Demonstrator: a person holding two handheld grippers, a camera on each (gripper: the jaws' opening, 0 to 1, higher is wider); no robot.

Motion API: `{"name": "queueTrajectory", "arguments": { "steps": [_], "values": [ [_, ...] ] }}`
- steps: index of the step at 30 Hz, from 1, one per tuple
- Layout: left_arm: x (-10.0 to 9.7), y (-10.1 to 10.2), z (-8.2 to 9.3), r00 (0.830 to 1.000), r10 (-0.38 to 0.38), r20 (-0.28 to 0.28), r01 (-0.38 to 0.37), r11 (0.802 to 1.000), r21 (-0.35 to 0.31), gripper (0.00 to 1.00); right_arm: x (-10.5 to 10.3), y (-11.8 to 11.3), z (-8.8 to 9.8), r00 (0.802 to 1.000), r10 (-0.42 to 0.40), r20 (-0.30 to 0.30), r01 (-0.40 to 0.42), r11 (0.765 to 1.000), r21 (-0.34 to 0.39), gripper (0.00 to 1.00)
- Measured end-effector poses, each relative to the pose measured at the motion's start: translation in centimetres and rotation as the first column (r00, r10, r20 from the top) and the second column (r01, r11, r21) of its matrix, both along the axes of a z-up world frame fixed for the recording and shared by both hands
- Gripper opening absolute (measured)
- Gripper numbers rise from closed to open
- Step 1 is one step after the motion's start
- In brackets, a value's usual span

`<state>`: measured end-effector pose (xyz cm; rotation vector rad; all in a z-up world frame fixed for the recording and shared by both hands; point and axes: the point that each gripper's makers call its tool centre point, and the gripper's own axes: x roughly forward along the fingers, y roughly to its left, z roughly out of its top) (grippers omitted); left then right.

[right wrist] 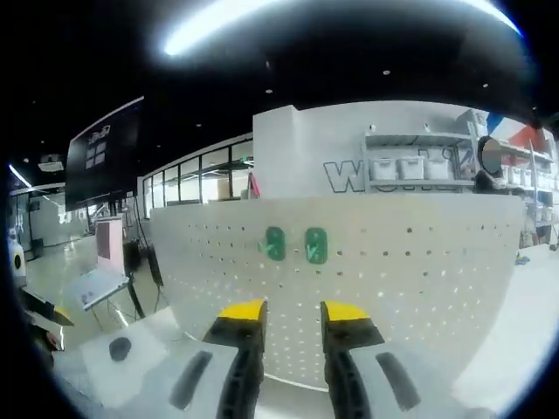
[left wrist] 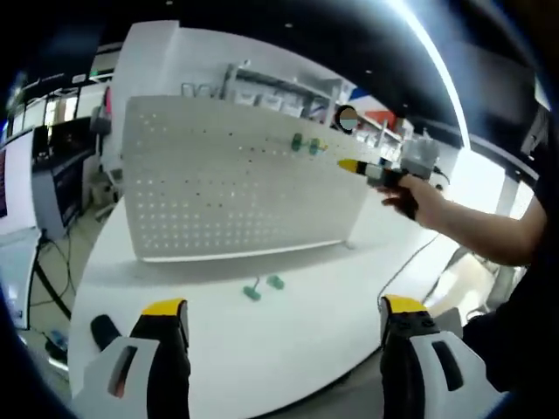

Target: Insert the hook assembly into the mounting plate slot until the hook locks in place.

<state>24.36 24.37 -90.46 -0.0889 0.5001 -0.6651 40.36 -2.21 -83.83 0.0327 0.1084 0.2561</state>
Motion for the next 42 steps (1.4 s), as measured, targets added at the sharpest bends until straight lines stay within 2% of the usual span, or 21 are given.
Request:
{"name": "queueTrajectory", "arguments": {
  "steps": [11, 17, 24, 33, 42],
  "values": [
    [-0.3, -0.8, -0.4, 1.0, -0.016, -0.018, 0.017, 1.0, 0.014, 0.91, -4.5, 0.9, -3.6, 0.991, 0.086, -0.1, -0.087, 0.996, -0.008, 0.26],
    [-0.5, -0.9, -0.9, 0.999, -0.018, -0.035, 0.018, 1.0, 0.022, 0.91, -7.0, 1.9, -5.9, 0.975, 0.14, -0.17, -0.143, 0.99, -0.004, 0.28],
    [-0.7, -1.3, -1.4, 0.998, -0.029, -0.051, 0.031, 0.999, 0.035, 0.91, -8.7, 2.6, -7.9, 0.962, 0.163, -0.221, -0.162, 0.987, 0.022, 0.28],
    [-0.8, -1.0, -2.4, 0.996, -0.03, -0.088, 0.033, 0.999, 0.035, 0.91, -11.2, 4.4, -10.0, 0.925, 0.233, -0.301, -0.229, 0.972, 0.049, 0.3],
    [-1.4, -0.6, -3.7, 0.99, -0.027, -0.136, 0.035, 0.998, 0.052, 0.91, -13.8, 6.5, -12.0, 0.877, 0.299, -0.376, -0.292, 0.953, 0.075, 0.33]
  ]
}}
